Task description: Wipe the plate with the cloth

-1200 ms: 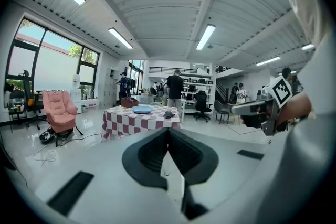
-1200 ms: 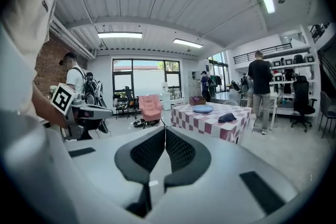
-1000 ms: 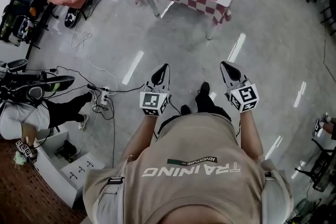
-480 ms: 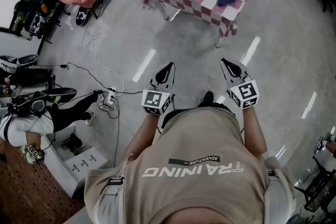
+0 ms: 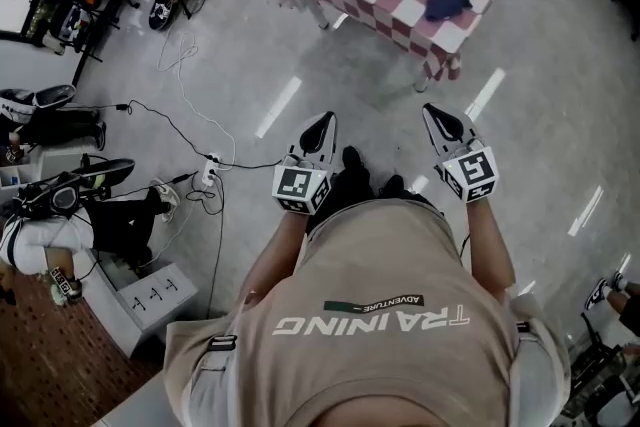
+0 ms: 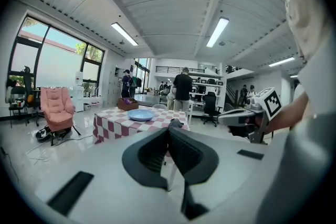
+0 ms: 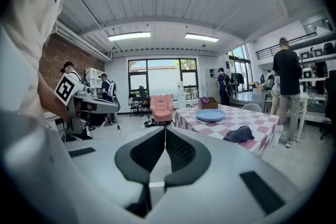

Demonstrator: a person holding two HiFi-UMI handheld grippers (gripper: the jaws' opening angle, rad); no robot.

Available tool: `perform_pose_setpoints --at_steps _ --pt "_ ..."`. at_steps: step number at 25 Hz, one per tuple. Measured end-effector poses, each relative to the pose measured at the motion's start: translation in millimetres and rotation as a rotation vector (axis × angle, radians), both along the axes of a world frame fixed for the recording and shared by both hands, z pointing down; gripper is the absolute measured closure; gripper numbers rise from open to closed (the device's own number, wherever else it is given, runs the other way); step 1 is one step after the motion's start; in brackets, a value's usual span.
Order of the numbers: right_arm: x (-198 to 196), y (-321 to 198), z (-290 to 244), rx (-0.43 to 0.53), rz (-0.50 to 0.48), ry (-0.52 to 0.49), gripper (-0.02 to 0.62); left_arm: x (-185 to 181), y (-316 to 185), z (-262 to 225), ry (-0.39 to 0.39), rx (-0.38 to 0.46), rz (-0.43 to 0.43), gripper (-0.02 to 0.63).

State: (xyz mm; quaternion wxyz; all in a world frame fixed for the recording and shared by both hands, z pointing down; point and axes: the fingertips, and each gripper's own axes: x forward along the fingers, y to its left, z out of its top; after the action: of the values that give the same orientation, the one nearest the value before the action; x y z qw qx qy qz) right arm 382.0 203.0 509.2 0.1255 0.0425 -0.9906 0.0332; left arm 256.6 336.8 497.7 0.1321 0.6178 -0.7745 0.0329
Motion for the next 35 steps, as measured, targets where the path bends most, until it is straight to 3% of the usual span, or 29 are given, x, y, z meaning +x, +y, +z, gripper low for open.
perform_pose_setpoints --at_steps 8,18,26,35 --pt "-53 -35 3 0.039 0.016 0.031 0.577 -56 -45 8 -0.003 0.030 0.035 0.591" --pt "-149 -82 -13 0.016 0.114 0.002 0.577 -162 -105 -10 -0.069 0.049 0.143 0.591" --pt "-228 -99 -12 0.073 0.135 -0.009 0.577 -236 -130 -7 0.024 0.072 0.200 0.591" --pt "-266 -122 -16 0.124 0.163 -0.002 0.577 -291 -169 -1 0.042 0.061 0.207 0.591"
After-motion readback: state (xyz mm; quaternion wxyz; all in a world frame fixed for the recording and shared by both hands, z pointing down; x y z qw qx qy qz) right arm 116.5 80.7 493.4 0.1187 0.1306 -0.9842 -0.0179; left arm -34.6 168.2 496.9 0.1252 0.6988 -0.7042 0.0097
